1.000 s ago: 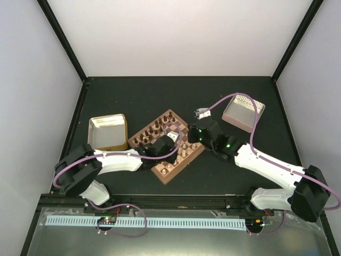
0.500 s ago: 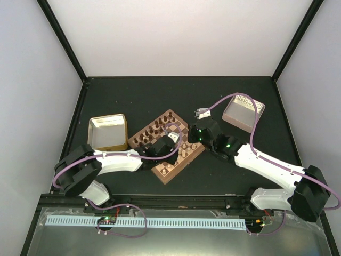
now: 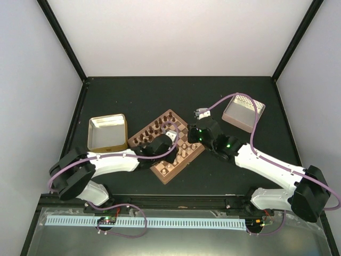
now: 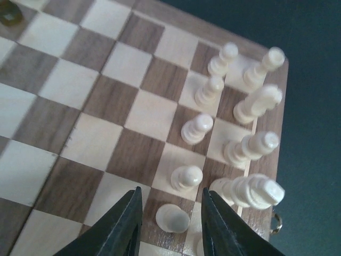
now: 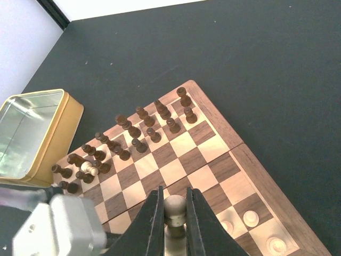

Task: Set up the chess pieces on the board
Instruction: Place the chess piece on the chessboard.

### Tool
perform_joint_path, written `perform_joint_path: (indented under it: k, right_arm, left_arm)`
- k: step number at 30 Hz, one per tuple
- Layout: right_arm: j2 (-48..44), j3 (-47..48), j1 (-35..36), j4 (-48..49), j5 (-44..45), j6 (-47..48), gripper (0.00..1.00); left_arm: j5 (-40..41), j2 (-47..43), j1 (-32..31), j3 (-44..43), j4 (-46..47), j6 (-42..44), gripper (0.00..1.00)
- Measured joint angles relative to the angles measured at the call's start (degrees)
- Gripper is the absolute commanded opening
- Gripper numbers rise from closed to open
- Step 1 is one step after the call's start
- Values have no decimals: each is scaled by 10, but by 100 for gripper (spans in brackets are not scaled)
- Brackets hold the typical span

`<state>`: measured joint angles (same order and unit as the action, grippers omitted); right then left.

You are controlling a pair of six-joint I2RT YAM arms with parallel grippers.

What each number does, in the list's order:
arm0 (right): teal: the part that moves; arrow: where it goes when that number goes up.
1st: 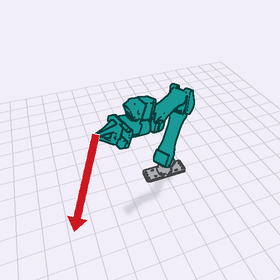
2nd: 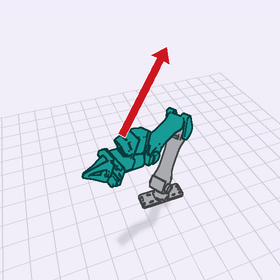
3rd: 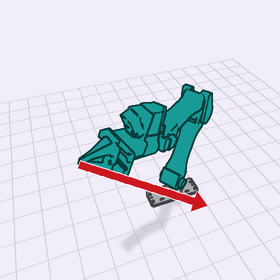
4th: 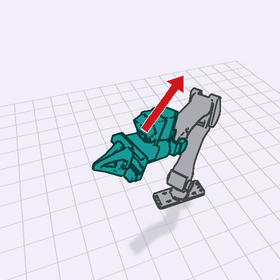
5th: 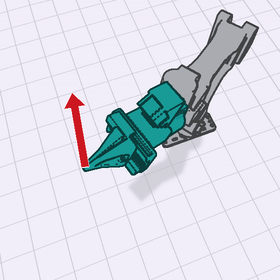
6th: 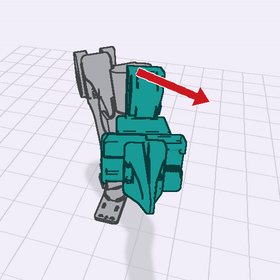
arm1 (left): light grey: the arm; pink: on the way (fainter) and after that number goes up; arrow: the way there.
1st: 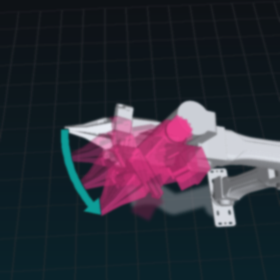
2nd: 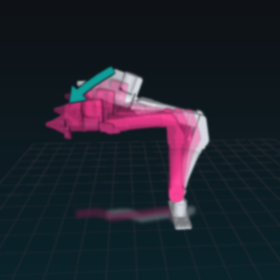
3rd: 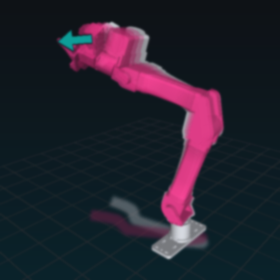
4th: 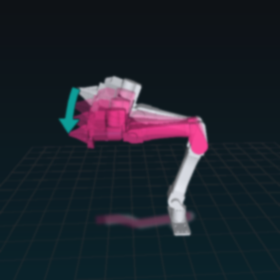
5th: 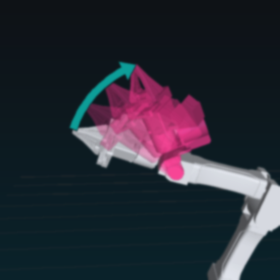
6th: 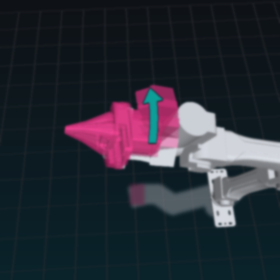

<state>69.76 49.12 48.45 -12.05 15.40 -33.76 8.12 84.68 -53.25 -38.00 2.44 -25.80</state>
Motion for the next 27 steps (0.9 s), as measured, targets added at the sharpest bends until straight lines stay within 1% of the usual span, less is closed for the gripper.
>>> perform_joint_path:
  k: [7, 9, 11, 15, 20, 23, 27]
  right_arm:
    - [-9, 2, -3, 7, -36, -20, 7]
    - [-9, 9, -6, 17, -59, -43, 7]
    - [-8, 19, -8, 32, -82, -73, 7]
    - [5, 49, -14, 60, -130, -162, 7]
    - [49, 90, -22, 93, -202, -254, 7]
    - [69, 94, -22, 112, -242, -284, 7]
    - [85, 94, -23, 131, -290, -309, 7]
  left_arm:
    - [0, -84, 29, 0, -7, -12, 39]
    - [0, -114, 37, 1, -7, -16, 44]
    - [1, -155, 42, 9, 1, -20, 49]
    - [8, -256, 45, 61, 49, -26, 60]
    - [13, -352, 45, 131, 108, -34, 65]
    - [14, -382, 46, 146, 130, -35, 67]
    - [14, -388, 50, 150, 157, -25, 68]
